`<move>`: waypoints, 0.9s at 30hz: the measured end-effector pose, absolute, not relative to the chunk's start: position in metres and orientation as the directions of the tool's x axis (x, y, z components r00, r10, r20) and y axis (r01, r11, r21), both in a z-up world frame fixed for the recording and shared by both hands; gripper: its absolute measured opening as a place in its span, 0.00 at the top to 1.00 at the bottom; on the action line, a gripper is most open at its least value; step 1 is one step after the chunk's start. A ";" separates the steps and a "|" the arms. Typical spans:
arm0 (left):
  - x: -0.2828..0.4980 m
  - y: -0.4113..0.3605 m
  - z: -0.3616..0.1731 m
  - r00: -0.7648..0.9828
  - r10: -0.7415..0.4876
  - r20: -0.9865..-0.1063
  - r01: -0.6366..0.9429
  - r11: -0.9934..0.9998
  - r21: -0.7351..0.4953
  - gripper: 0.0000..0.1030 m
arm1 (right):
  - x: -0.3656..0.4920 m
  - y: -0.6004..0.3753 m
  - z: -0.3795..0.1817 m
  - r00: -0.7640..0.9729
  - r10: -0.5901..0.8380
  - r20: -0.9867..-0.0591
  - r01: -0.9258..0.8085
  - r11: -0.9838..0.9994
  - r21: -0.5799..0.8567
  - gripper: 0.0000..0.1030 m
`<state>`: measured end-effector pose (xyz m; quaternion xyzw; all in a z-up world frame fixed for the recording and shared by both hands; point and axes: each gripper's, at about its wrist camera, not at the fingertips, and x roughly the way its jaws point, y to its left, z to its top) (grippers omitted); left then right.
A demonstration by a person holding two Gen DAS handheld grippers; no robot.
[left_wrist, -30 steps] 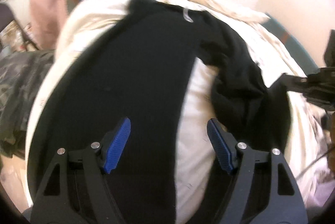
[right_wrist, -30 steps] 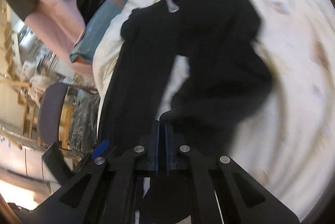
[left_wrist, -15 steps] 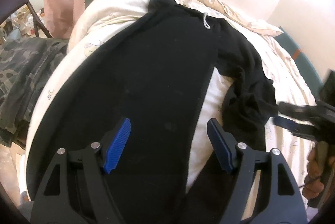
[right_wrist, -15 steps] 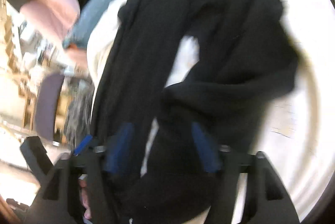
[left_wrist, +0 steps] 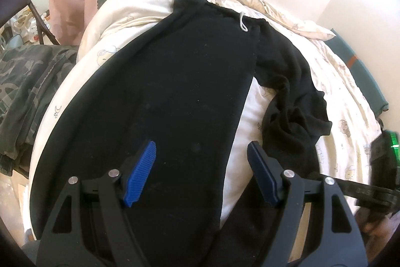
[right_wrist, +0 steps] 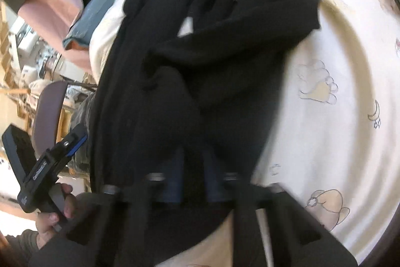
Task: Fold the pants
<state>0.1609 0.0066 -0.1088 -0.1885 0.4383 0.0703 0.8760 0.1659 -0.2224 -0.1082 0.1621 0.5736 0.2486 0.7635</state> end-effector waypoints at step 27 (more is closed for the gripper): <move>0.112 -0.125 -0.192 0.120 -0.150 -0.981 0.024 0.989 -0.148 0.32 | -0.026 -0.357 -0.013 0.305 0.060 -0.950 0.225 0.965 0.134 0.96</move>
